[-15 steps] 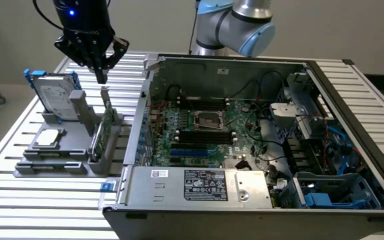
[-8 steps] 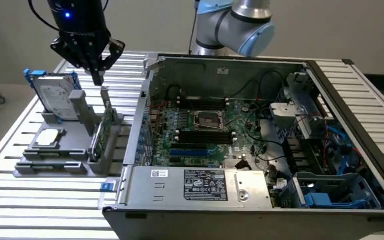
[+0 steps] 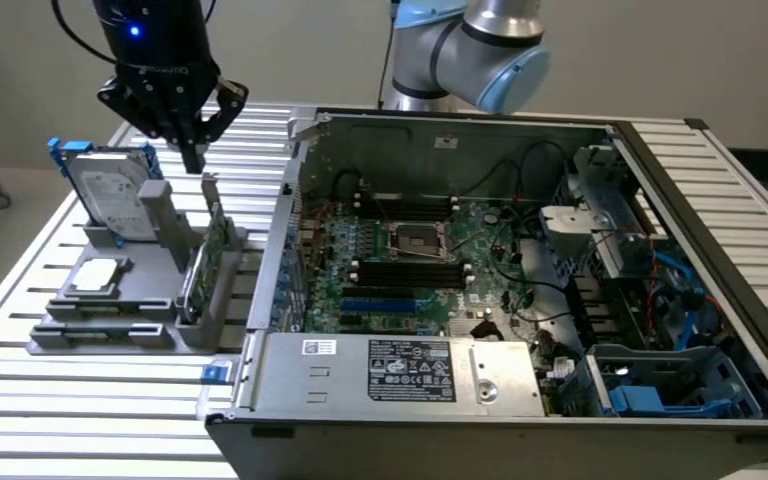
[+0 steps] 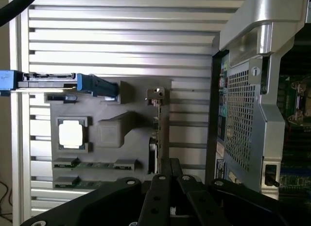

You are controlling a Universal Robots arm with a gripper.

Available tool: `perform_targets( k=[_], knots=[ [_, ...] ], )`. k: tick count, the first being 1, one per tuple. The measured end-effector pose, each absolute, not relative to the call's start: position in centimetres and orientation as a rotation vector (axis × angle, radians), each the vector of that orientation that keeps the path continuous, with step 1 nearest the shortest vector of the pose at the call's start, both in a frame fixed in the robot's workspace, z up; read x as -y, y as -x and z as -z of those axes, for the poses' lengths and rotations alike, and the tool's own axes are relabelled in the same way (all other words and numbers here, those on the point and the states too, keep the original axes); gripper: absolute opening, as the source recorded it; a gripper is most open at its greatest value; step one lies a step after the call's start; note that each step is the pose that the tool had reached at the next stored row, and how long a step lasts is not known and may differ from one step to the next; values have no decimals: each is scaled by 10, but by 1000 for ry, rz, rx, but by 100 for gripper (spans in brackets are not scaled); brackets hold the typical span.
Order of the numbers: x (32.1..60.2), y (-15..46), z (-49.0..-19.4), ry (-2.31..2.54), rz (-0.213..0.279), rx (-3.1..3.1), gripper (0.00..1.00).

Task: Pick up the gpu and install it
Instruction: 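Reach for the gpu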

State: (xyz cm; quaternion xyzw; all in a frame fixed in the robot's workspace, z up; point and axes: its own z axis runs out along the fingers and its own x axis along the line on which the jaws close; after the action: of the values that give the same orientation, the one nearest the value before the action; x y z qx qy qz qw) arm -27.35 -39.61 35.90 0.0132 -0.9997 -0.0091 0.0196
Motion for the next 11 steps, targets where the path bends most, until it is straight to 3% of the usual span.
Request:
perform_targets(
  k=[11],
  knots=[
    [396,280,-358,-86,-23,3095,11]
  ],
)
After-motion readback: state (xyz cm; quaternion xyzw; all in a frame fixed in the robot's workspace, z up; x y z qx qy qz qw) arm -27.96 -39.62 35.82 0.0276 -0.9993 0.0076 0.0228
